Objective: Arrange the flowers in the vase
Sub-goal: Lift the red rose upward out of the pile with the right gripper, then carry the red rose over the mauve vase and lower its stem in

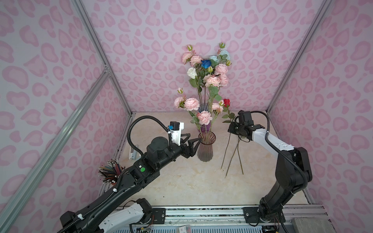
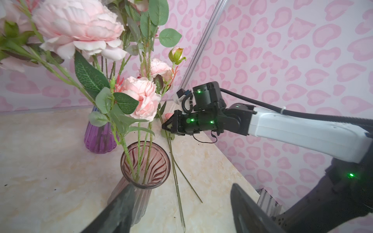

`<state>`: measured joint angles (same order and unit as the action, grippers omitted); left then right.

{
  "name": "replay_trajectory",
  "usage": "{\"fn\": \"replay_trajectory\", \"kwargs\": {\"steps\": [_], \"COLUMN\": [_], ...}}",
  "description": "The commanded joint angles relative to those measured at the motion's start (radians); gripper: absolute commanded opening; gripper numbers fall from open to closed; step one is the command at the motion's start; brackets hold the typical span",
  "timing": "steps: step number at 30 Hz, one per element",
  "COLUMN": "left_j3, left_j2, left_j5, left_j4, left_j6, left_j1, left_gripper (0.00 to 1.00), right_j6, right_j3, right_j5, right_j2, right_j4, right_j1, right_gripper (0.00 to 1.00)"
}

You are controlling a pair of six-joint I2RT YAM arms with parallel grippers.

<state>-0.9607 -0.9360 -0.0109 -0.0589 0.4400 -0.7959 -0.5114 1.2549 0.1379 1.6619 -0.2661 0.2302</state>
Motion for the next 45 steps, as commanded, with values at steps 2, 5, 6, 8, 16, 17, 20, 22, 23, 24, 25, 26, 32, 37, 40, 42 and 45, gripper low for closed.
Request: {"fn": "replay_trajectory", "kwargs": {"steps": [2, 5, 6, 8, 16, 17, 20, 22, 23, 24, 25, 26, 32, 37, 40, 42, 45], "left_j3": [0.007, 0.008, 0.01, 0.029, 0.066, 0.064, 0.058, 0.052, 0.046, 0.041, 0.038, 0.035, 0.038, 0.04, 0.043, 0.043, 0.042], "left_j2": [0.018, 0.03, 0.036, 0.062, 0.103, 0.1, 0.09, 0.083, 0.077, 0.072, 0.069, 0.065, 0.066, 0.074, 0.078, 0.078, 0.079], "left_j5": [0.111, 0.216, 0.247, 0.325, 0.737, 0.774, 0.834, 0.844, 0.848, 0.849, 0.844, 0.836, 0.814, 0.809, 0.797, 0.789, 0.779], "left_j4": [0.0, -0.015, -0.02, -0.009, -0.02, -0.036, -0.072, -0.097, -0.11, -0.121, -0.127, -0.128, -0.126, -0.122, -0.12, -0.119, -0.119], "left_j6": [-0.032, -0.032, -0.028, -0.012, 0.066, 0.093, 0.164, 0.195, 0.211, 0.222, 0.224, 0.224, 0.227, 0.224, 0.227, 0.227, 0.228], "left_j1": [0.0, 0.0, -0.001, 0.001, 0.013, 0.019, 0.037, 0.049, 0.053, 0.057, 0.057, 0.059, 0.063, 0.063, 0.064, 0.064, 0.065], "left_gripper": [0.76, 0.78, 0.79, 0.81, 0.91, 0.93, 0.94, 0.94, 0.94, 0.94, 0.94, 0.94, 0.93, 0.93, 0.93, 0.93, 0.93], "right_j6": [-0.03, -0.024, -0.016, -0.007, 0.141, 0.173, 0.266, 0.32, 0.351, 0.378, 0.397, 0.417, 0.458, 0.459, 0.465, 0.465, 0.453], "right_j3": [-0.08, -0.16, -0.189, -0.237, -0.28, -0.274, -0.254, -0.226, -0.21, -0.19, -0.171, -0.148, -0.049, -0.01, -0.023, -0.033, -0.048], "right_j5": [-0.081, -0.153, -0.174, -0.234, -0.423, -0.443, -0.498, -0.519, -0.521, -0.524, -0.527, -0.528, -0.515, -0.506, -0.506, -0.504, -0.5], "right_j2": [-0.174, -0.327, -0.375, -0.474, -0.675, -0.685, -0.695, -0.684, -0.672, -0.657, -0.64, -0.618, -0.475, -0.378, -0.336, -0.317, -0.295], "right_j4": [0.077, 0.15, 0.187, 0.247, 0.436, 0.462, 0.552, 0.596, 0.616, 0.637, 0.652, 0.667, 0.755, 0.807, 0.864, 0.871, 0.856], "right_j1": [0.028, 0.069, 0.084, 0.119, 0.296, 0.326, 0.413, 0.46, 0.478, 0.495, 0.505, 0.513, 0.525, 0.529, 0.53, 0.532, 0.536], "right_gripper": [0.0, 0.0, 0.0, 0.0, 0.0, 0.0, 0.0, 0.0, 0.0, 0.0, 0.0, 0.0, 0.0, 0.0, 0.0, 0.0, 0.0]}}
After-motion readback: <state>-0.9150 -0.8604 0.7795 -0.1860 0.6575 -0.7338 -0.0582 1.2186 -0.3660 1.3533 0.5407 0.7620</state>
